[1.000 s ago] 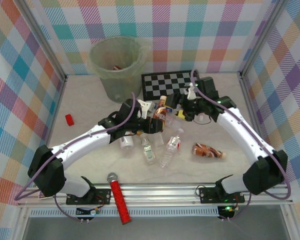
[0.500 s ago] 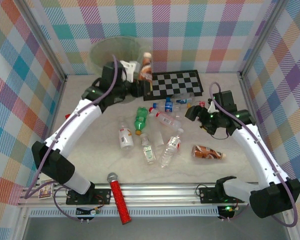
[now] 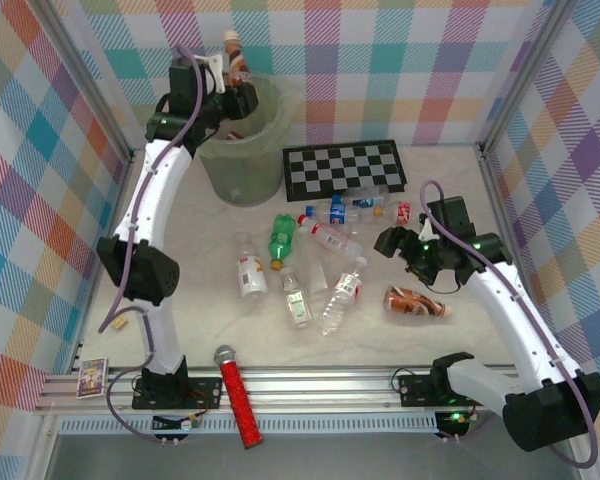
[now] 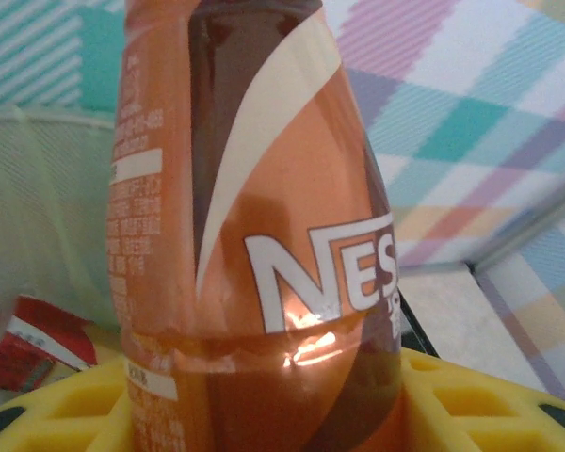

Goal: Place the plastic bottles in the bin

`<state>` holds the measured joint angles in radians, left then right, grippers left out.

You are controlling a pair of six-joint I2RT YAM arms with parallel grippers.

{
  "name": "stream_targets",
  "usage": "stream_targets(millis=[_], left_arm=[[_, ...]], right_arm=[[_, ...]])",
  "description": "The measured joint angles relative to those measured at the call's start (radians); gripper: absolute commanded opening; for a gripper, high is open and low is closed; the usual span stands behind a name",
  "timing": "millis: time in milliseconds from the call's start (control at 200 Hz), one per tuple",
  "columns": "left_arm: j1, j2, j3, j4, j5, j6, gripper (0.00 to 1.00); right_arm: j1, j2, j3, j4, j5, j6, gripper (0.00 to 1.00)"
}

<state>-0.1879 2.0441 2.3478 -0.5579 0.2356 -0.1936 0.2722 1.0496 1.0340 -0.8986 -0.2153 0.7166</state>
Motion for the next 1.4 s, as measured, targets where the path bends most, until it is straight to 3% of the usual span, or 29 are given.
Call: stream_targets(millis=[165, 545, 605, 725, 780, 1165, 1400], left_arm=[[0.049, 0.182, 0.243, -0.042, -0.002, -0.04, 0.05], [0.072, 0.307, 0.261, -0.095, 0.009, -0.094, 0.08], [0.072, 0.309, 0.259, -0.111, 0.009, -0.094, 0.15], [0.072, 0.309, 0.259, -0.125, 0.009, -0.093, 0.42], [0.072, 0.309, 0.253, -0.126, 0.009, -0.089, 0.5], [0.068, 0.309, 0.216, -0.148, 0.013, -0.048, 0.78], [0.061, 0.309, 0.207, -0.149, 0.017, -0.022, 0.86]], right_arm=[[0.0, -0.02, -0.014, -0.016, 0.016, -0.016, 0.91], [0.0, -0.083, -0.03, -0.056, 0.059, -0.045, 0.91], [0.0, -0.087, -0.039, -0.057, 0.062, -0.046, 0.91], [0.0, -0.088, -0.048, -0.063, 0.069, -0.049, 0.91], [0.0, -0.088, -0.051, -0.064, 0.07, -0.049, 0.91], [0.0, -0.122, -0.058, -0.076, 0.139, 0.026, 0.94], [0.0, -0.183, -0.059, -0.141, 0.249, 0.161, 1.0]])
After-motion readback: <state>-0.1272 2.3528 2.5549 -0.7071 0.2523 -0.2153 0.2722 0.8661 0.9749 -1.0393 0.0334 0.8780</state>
